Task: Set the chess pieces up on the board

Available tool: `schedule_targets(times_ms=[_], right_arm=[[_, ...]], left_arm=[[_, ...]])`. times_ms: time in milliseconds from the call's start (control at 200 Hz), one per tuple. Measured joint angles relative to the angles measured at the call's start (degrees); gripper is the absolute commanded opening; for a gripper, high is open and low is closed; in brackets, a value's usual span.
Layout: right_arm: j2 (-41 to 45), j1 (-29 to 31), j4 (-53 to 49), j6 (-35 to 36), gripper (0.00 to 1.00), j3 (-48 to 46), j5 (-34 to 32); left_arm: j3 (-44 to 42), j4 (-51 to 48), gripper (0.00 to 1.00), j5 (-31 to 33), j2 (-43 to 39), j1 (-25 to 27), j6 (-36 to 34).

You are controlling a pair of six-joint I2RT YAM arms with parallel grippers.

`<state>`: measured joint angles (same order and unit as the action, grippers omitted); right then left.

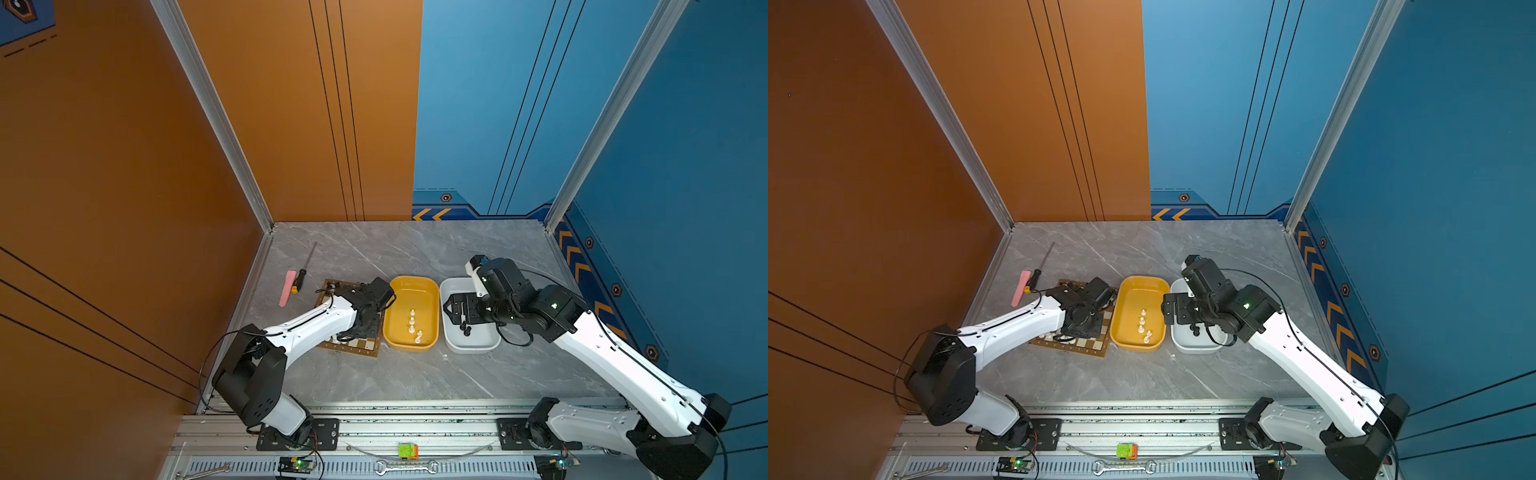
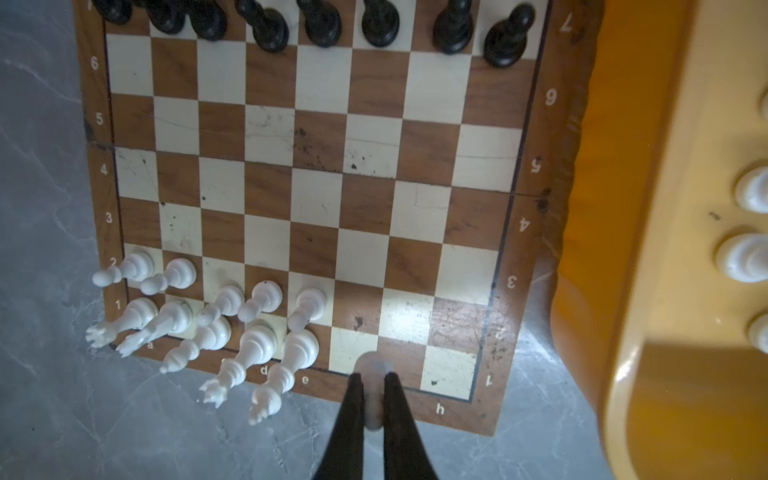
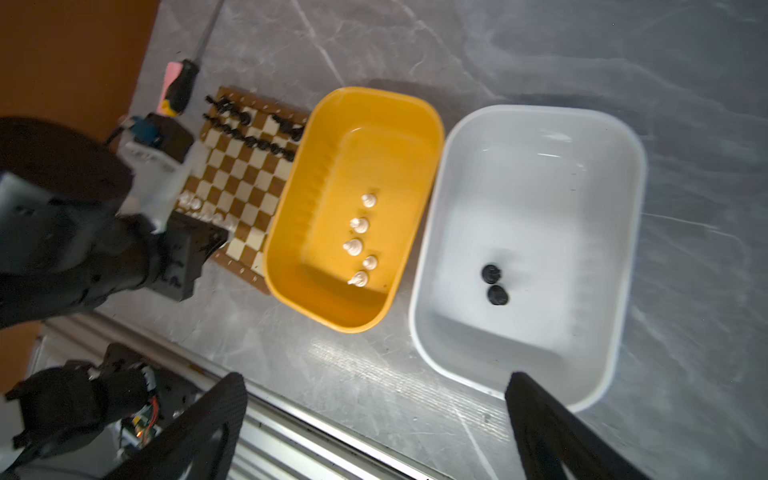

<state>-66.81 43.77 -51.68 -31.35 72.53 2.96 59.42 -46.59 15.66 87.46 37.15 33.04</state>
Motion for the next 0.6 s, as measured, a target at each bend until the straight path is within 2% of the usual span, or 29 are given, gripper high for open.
schedule_targets(times_ms=[235, 601], right_arm=[[-1.27, 7.56, 3.19, 0.02, 1.0, -0.66, 4.72], [-1.79, 9.73, 5.01, -0.46, 1.0, -0.83, 5.14]], left_arm=[[-2.95, 1.99, 0.09, -0.02, 0.02, -1.81, -0.04], [-4.83, 4.44, 0.09, -1.16, 0.39, -3.91, -1.38]])
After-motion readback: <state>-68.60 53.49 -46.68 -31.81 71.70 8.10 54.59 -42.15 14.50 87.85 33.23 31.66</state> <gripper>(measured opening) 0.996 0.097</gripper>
